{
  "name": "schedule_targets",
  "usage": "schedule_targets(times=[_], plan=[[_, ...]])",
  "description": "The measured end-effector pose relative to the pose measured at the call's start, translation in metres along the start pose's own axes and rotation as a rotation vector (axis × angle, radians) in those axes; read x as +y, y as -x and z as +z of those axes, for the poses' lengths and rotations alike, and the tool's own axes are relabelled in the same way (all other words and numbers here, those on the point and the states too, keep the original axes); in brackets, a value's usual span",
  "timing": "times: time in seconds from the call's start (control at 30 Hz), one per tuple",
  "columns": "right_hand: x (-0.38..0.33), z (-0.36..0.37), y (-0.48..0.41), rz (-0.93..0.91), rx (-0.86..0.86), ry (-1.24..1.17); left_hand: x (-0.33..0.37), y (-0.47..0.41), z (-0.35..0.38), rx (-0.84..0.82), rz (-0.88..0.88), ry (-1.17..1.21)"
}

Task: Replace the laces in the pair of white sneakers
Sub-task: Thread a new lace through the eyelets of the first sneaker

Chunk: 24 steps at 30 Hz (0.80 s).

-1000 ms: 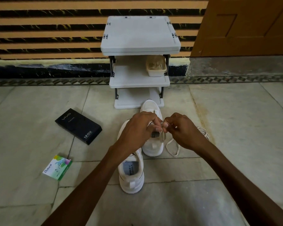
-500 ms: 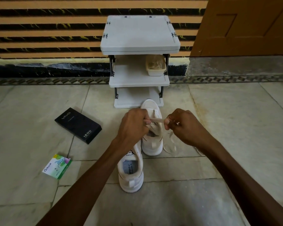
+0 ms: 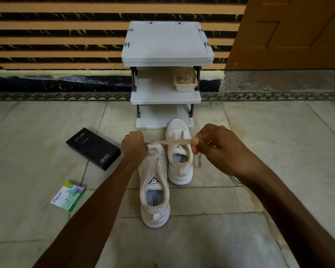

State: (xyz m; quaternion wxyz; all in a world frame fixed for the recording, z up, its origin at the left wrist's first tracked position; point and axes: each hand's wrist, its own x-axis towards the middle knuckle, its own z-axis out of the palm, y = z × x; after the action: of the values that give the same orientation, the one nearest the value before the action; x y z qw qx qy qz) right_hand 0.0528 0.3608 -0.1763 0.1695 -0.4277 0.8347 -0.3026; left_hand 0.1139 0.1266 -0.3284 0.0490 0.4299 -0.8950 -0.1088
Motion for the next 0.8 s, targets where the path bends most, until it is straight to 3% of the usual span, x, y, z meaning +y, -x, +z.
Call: schedule_targets(times=[0.17, 0.3, 0.53, 0.7, 0.8], plan=[[-0.001, 0.001, -0.001, 0.021, -0.008, -0.112, 0.000, 0.006, -0.006, 0.019, 0.012, 0.070], [0.004, 0.002, -0.005, 0.023, -0.019, -0.073, 0.015, 0.019, -0.039, 0.114, 0.210, 0.226], [0.017, 0.008, -0.012, 0.091, -0.053, -0.080, 0.042, 0.063, -0.087, -0.159, 0.677, 0.628], [0.020, 0.011, -0.015, 0.070, -0.094, -0.021, 0.050, 0.067, -0.076, -0.175, 0.725, 0.708], [0.024, 0.010, -0.014, 0.073, -0.094, -0.007, 0.052, 0.065, -0.072, -0.164, 0.656, 0.672]])
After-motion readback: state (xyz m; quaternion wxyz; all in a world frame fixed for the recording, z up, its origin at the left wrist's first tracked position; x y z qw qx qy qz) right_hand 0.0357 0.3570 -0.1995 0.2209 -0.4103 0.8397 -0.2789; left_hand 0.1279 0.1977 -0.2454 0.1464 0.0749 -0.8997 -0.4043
